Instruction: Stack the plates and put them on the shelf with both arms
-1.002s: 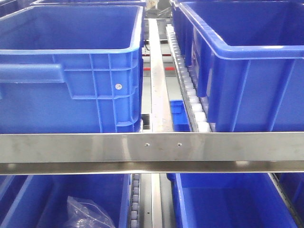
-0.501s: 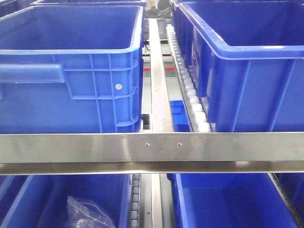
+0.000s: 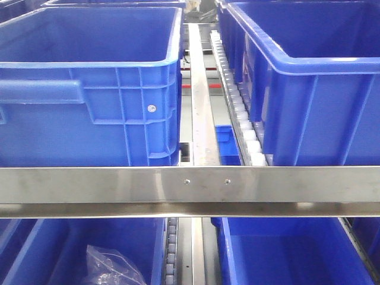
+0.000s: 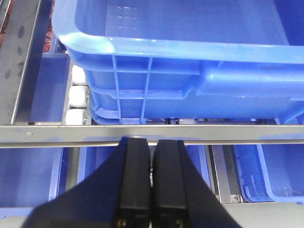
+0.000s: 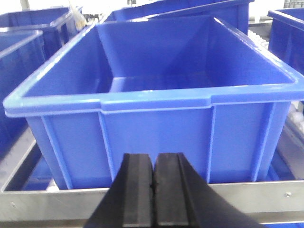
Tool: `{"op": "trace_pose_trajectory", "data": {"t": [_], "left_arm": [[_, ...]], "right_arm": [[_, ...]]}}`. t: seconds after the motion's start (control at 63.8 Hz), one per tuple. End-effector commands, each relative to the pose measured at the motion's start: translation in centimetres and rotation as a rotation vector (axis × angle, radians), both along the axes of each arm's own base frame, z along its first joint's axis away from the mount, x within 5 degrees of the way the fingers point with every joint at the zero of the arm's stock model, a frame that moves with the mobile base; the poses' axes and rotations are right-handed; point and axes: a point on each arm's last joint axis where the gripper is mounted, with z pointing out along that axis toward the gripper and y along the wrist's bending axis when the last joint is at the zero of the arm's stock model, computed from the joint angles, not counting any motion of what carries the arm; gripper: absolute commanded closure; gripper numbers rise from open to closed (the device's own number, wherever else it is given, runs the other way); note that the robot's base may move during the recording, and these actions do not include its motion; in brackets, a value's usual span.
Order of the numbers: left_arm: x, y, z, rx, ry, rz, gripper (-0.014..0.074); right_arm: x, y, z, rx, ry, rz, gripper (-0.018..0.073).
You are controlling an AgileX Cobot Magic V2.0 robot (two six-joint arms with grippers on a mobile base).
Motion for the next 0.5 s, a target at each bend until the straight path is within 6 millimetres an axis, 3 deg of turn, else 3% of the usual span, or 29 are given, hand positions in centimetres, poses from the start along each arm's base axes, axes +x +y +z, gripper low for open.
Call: {"op": "trace_pose_trajectory", "data": {"t": [0.0,0.486], "left_arm": [[0.51,0.02,1.48,-0.025,-0.100,0.014,0.0510],[0.51,0.02,1.48,-0.025,-0.100,0.014,0.0510]], "right_arm": [[-0.19,0.14,0.78,-0.029,-0.093,0.014,0.0531],[-0.19,0.14,0.77,-0.029,-0.092,0.013,0.0531]]}}
